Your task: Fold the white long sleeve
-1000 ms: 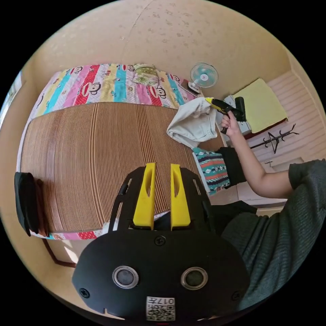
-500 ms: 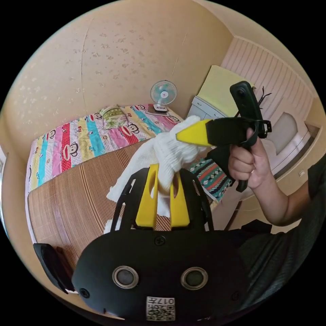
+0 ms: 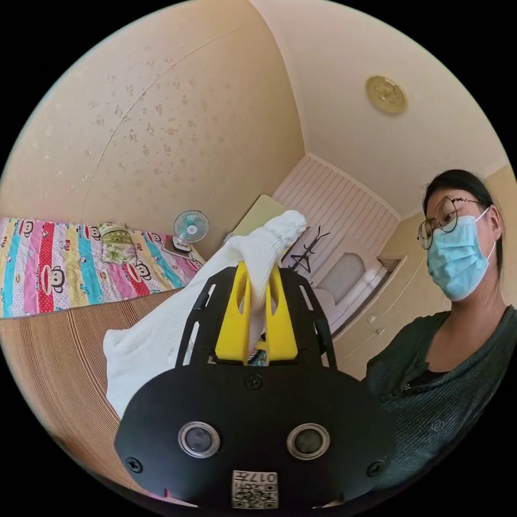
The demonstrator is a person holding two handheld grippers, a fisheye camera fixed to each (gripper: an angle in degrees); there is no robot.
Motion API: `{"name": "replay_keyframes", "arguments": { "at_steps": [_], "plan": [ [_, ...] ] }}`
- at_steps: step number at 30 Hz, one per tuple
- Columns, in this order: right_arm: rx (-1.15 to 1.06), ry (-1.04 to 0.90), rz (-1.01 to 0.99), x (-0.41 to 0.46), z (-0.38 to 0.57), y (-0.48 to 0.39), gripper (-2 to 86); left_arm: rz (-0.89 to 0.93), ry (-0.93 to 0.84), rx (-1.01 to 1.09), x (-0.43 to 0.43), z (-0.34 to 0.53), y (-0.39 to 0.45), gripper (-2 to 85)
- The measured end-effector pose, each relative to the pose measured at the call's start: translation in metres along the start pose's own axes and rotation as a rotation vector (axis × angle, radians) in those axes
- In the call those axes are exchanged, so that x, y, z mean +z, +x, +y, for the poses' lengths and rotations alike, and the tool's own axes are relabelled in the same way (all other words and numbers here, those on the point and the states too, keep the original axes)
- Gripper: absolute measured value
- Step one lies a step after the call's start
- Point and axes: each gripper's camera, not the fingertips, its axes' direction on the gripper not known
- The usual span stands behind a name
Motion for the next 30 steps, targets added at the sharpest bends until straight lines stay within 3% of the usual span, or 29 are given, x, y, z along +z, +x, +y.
{"name": "replay_keyframes", "arguments": {
  "at_steps": [3,4,7,12,18,25,30],
  "plan": [
    [-0.049,0.205,-0.175,0.007,-0.001,-0.014,15.2,0.057,-0.007,0.039,-0.019,0.0,0.027,4.1],
    [-0.093,0.282,-0.169,0.0,-0.008,-0.027,8.7,0.058,-0.014,0.048,-0.029,0.0,0.036,4.1],
    [-0.187,0.395,-0.083,-0.022,-0.029,-0.069,6.1,0.043,0.022,0.069,-0.069,-0.002,0.052,4.1],
    [-0.472,0.469,-0.179,-0.069,-0.067,-0.156,4.9,0.073,0.083,0.181,-0.148,-0.032,0.084,4.4],
    [-0.758,0.489,-0.019,-0.131,-0.104,-0.297,4.4,-0.032,0.144,0.424,-0.213,-0.096,0.177,4.8],
    [-0.907,0.618,0.036,-0.21,-0.143,-0.396,3.9,0.058,0.389,0.522,-0.248,-0.161,0.278,4.9],
    [-0.9,0.582,0.093,-0.233,-0.177,-0.414,3.7,-0.019,0.484,0.609,-0.244,-0.197,0.317,5.0]
  ]
}}
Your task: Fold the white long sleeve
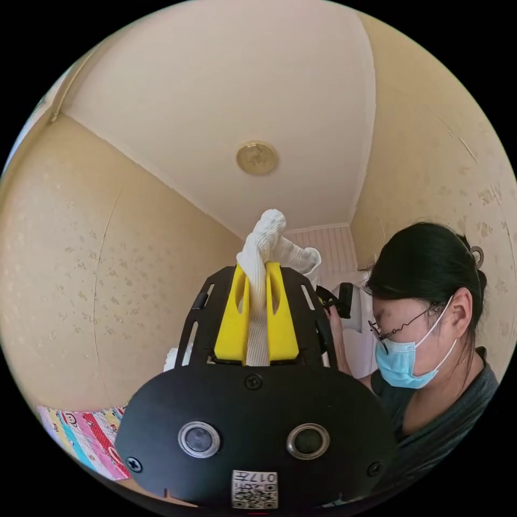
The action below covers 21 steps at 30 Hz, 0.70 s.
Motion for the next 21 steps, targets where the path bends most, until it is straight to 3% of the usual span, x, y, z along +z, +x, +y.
{"name": "replay_keyframes", "arguments": {
  "at_steps": [6,12,18,20,21],
  "plan": [
    [0.111,-0.107,-0.012,0.042,0.038,0.07,3.6,-0.075,-0.005,-0.051,0.024,0.021,-0.032,4.9],
    [0.358,-0.307,0.007,0.16,0.113,0.209,3.4,-0.269,-0.199,-0.235,0.08,0.073,-0.16,4.7],
    [0.507,-0.632,0.202,0.417,0.176,0.427,3.0,-0.373,-0.484,-0.53,0.199,0.139,-0.466,5.4],
    [0.558,-0.706,0.257,0.493,0.22,0.49,2.8,-0.478,-0.556,-0.75,0.216,0.2,-0.602,7.7],
    [0.612,-0.781,0.307,0.526,0.253,0.52,2.7,-0.518,-0.572,-0.823,0.212,0.215,-0.626,8.4]
  ]
}}
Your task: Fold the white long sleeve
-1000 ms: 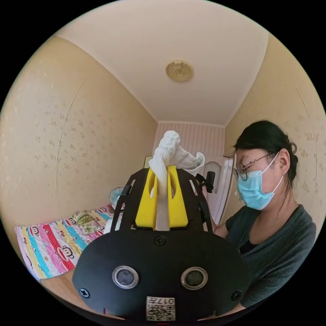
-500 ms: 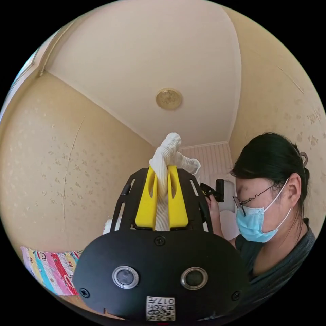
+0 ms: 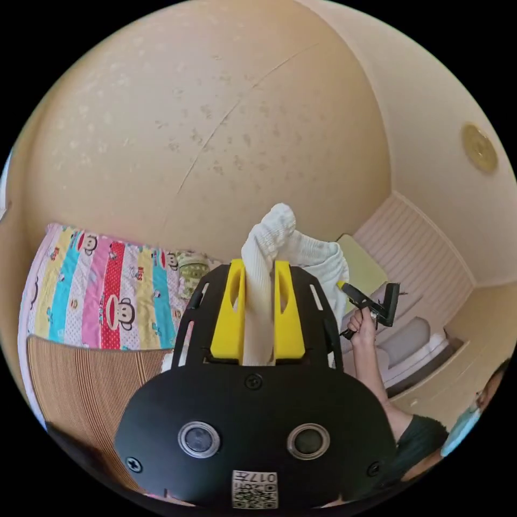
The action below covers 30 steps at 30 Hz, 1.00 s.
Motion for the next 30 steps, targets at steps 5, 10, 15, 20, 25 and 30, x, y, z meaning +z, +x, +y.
{"name": "replay_keyframes", "arguments": {
  "at_steps": [5,10,15,20,25,30],
  "plan": [
    [0.032,-0.174,-0.091,0.119,0.042,0.065,2.9,-0.193,-0.086,-0.057,0.056,0.035,-0.144,8.8],
    [0.074,-0.649,-0.195,0.239,0.209,0.136,5.7,-0.364,-0.574,-0.107,0.125,0.186,-0.276,9.0],
    [0.263,-0.966,-0.125,0.272,0.343,0.177,10.2,-0.451,-0.85,-0.341,0.122,0.321,-0.371,10.4],
    [0.419,-1.001,-0.028,0.273,0.386,0.194,10.2,-0.511,-0.941,-0.42,0.111,0.365,-0.409,10.7],
    [0.172,-1.108,0.068,0.264,0.351,0.158,1.9,-0.545,-0.965,-0.632,0.104,0.385,-0.439,11.3],
    [-0.191,-1.263,0.465,0.232,0.353,0.163,0.6,-0.508,-0.902,-0.656,0.095,0.363,-0.451,10.1]
  ]
}}
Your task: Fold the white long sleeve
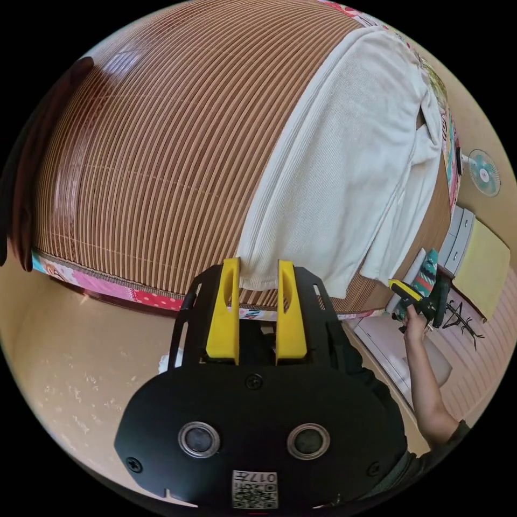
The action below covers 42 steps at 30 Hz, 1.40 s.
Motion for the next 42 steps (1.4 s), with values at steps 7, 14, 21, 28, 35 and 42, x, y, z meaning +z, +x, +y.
{"name": "replay_keyframes", "arguments": {
  "at_steps": [7,14,21,28,35,42],
  "plan": [
    [0.363,0.034,-0.508,-0.031,0.035,0.112,0.6,-0.103,-0.113,0.217,-0.029,-0.045,-0.003,5.0],
    [0.474,0.279,-0.775,-0.058,0.097,0.117,1.7,0.055,-0.02,0.344,-0.074,-0.035,-0.05,3.2],
    [0.472,0.297,-0.869,-0.065,0.121,0.105,3.7,0.197,0.001,-0.214,-0.075,-0.042,-0.154,6.9],
    [0.562,0.366,-0.802,-0.087,0.125,0.171,9.1,0.206,0.178,0.066,-0.122,-0.052,-0.116,6.8],
    [0.466,0.254,-0.862,-0.067,0.1,0.236,12.8,0.283,-0.141,0.529,-0.039,-0.107,0.052,9.3],
    [0.262,0.106,-0.906,-0.059,0.082,0.256,10.4,0.108,-0.33,0.306,0.034,-0.141,0.108,11.1]
  ]
}}
